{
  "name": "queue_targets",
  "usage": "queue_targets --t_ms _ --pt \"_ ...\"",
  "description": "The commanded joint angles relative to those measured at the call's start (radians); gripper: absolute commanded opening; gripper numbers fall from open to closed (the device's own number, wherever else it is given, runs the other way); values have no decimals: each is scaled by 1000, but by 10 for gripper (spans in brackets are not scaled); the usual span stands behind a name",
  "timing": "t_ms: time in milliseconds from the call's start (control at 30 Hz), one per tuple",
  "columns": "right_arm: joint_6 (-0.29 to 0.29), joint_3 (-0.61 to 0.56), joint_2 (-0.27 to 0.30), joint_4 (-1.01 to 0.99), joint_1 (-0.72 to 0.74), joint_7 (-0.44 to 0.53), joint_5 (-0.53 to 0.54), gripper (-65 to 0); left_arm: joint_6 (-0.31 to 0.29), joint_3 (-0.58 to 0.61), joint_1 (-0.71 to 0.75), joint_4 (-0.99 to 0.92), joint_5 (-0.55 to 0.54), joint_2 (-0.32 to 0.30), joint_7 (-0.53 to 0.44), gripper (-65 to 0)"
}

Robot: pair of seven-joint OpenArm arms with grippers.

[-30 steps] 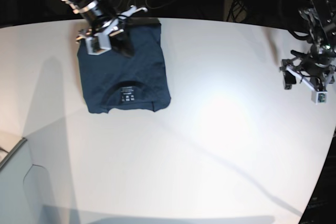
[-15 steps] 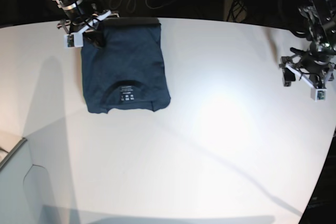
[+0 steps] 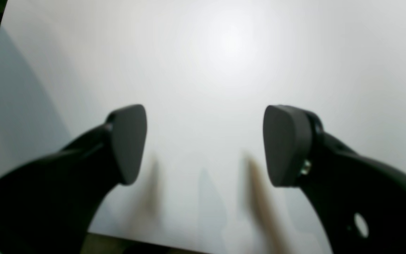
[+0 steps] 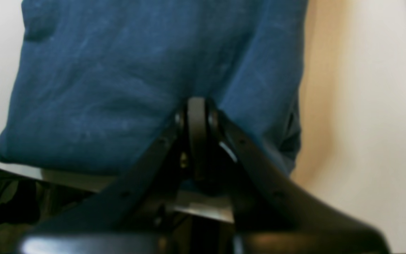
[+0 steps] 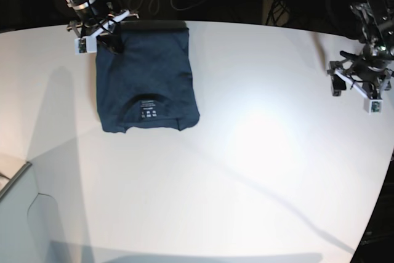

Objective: Layout the t-shirt on the table in an organized manner, then fold the t-shirt properly

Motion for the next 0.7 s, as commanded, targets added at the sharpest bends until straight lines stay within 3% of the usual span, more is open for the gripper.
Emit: queue_targets --t_ms 0,267,400,533,667 --pt "8 -1 -12 9 -10 10 4 -650 2 -6 3 18 -7 -14 -17 -155" --pt "8 8 -31 83 -36 53 47 -650 1 -7 38 39 -7 -12 -15 -170" --pt "3 18 -35 192 -112 139 144 -650 1 -7 87 122 -7 -2 -12 -294" --pt "0 40 -36 259 -166 150 166 -650 1 -7 162 236 -7 41 -12 -421" --pt "0 146 -36 244 -198 147 213 -650 1 -7 299 360 -7 103 -12 -538"
